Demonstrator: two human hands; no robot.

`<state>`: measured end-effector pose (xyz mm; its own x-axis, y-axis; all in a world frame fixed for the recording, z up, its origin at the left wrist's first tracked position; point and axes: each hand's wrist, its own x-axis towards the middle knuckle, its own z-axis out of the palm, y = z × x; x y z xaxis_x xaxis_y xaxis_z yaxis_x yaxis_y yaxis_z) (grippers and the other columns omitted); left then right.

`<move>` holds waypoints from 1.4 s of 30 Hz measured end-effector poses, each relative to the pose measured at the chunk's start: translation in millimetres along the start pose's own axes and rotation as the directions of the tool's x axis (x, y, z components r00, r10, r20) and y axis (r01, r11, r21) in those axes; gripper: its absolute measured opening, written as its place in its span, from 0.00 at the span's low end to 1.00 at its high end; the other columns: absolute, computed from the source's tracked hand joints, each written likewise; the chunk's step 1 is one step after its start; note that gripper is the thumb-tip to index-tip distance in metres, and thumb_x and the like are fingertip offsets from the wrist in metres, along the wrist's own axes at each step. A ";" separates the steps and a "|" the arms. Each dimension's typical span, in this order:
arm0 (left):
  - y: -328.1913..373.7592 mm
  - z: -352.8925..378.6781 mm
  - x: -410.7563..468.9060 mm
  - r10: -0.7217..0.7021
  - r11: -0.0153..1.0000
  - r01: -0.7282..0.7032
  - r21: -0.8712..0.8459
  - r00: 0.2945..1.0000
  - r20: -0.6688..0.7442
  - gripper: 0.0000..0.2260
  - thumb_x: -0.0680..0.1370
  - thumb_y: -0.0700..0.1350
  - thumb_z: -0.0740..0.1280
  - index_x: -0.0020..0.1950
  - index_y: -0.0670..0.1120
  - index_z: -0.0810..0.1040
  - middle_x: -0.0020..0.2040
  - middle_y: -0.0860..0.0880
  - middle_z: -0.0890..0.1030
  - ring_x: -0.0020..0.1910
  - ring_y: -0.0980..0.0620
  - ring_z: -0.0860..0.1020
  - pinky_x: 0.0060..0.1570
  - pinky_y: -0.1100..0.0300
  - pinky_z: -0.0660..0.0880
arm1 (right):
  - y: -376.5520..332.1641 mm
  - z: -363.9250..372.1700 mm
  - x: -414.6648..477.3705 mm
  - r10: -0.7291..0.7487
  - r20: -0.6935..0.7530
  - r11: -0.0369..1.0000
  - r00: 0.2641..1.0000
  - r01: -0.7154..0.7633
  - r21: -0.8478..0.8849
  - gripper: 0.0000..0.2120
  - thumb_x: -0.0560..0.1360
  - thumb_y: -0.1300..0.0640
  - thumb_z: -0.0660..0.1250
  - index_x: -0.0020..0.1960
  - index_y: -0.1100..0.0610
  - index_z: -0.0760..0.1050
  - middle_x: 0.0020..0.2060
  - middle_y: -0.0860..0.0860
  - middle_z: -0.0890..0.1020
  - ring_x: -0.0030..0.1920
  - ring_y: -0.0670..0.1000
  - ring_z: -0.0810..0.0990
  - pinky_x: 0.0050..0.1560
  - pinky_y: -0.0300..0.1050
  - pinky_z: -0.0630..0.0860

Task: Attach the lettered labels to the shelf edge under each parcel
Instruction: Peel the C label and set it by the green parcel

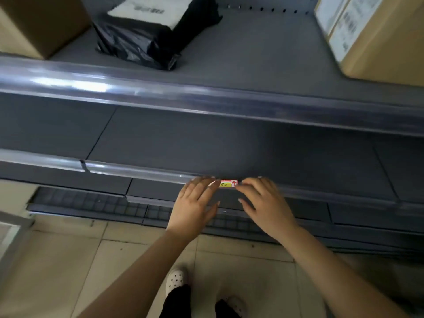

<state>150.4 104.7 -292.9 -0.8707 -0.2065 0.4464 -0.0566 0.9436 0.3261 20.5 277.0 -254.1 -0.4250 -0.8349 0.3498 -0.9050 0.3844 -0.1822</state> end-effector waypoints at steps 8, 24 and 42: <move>-20.1 43.5 -11.4 -0.016 0.995 0.018 0.101 1.000 -0.023 0.22 0.77 0.48 0.66 0.70 0.43 0.73 0.69 0.43 0.74 0.70 0.46 0.70 0.72 0.50 0.62 | 18.5 54.6 13.6 -0.096 -0.100 0.995 0.990 0.093 -0.033 0.15 0.71 0.63 0.72 0.58 0.61 0.79 0.53 0.57 0.79 0.50 0.59 0.76 0.59 0.57 0.72; -24.2 64.9 -18.5 -0.089 0.987 0.088 0.136 0.996 0.001 0.23 0.79 0.50 0.62 0.73 0.46 0.69 0.73 0.43 0.69 0.74 0.47 0.64 0.76 0.56 0.51 | 31.8 75.9 22.2 -0.145 -0.258 0.989 0.955 0.142 -0.031 0.04 0.71 0.66 0.73 0.46 0.61 0.82 0.47 0.57 0.82 0.46 0.60 0.77 0.56 0.54 0.72; -4.5 -5.1 8.3 0.040 0.991 -0.014 0.132 0.981 -0.189 0.24 0.78 0.47 0.70 0.72 0.44 0.68 0.68 0.46 0.75 0.70 0.48 0.70 0.73 0.50 0.63 | -14.0 -5.7 30.2 0.202 -0.162 0.778 0.966 -0.058 0.625 0.09 0.77 0.56 0.65 0.55 0.58 0.78 0.48 0.46 0.82 0.49 0.43 0.81 0.45 0.37 0.78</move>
<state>145.9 97.5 -286.4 -0.7639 -0.2143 0.6087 -0.1081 0.9724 0.2066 20.2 248.7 -235.7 -0.5961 -0.6647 0.4503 -0.6688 0.1008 -0.7365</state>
